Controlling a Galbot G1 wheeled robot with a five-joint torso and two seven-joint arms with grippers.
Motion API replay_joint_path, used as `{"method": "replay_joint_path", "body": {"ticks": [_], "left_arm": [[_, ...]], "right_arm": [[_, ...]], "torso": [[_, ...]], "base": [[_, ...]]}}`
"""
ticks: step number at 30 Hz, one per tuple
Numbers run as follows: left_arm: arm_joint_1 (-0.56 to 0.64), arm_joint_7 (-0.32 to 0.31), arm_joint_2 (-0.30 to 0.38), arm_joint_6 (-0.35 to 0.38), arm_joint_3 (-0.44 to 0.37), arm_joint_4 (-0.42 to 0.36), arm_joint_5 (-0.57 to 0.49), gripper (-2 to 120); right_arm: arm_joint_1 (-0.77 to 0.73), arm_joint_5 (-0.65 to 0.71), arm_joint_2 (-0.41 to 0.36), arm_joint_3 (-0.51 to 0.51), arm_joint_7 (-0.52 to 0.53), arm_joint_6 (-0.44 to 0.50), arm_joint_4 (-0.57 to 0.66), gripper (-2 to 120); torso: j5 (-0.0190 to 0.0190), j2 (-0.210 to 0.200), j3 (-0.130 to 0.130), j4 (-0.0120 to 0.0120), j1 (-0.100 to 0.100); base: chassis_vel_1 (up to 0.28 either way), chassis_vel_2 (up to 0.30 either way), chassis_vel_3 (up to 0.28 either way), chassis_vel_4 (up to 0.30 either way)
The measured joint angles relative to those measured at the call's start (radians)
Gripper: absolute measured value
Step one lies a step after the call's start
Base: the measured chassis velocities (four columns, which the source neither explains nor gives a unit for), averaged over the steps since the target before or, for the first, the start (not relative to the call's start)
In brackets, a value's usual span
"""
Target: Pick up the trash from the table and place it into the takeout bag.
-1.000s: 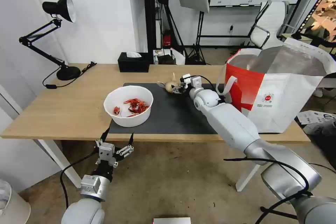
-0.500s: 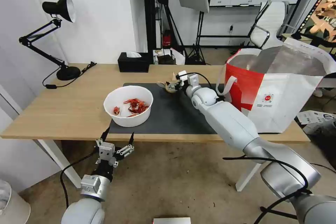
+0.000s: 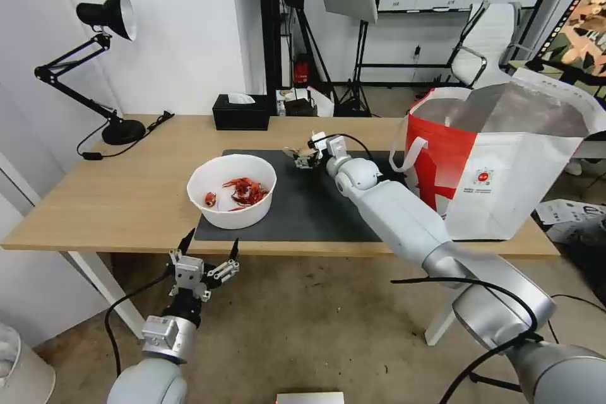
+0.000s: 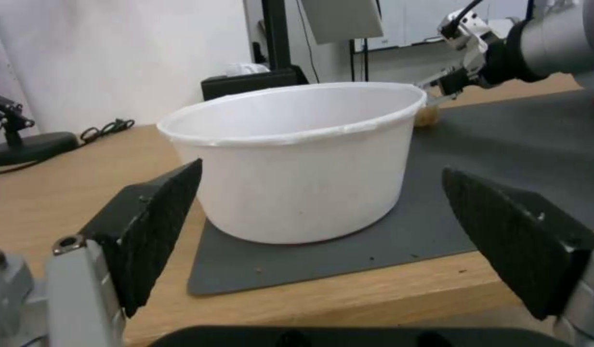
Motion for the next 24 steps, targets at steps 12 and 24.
{"method": "replay_joint_path", "body": {"ticks": [12,24], "left_arm": [[-0.004,-0.001,0.000,-0.001,0.000,0.002,-0.001,100],[-0.010,-0.002,0.001,-0.002,0.001,0.008,-0.007,100]], "right_arm": [[-0.008,0.013,0.001,0.006,0.002,-0.008,-0.012,88],[-0.018,0.083,0.002,0.018,0.014,-0.034,-0.002,43]], "torso": [[0.0000,0.000,0.000,-0.0001,0.000],[0.0000,0.000,0.000,0.0000,0.000]], "base": [[0.000,0.000,0.000,0.000],[0.000,0.000,0.000,0.000]]}}
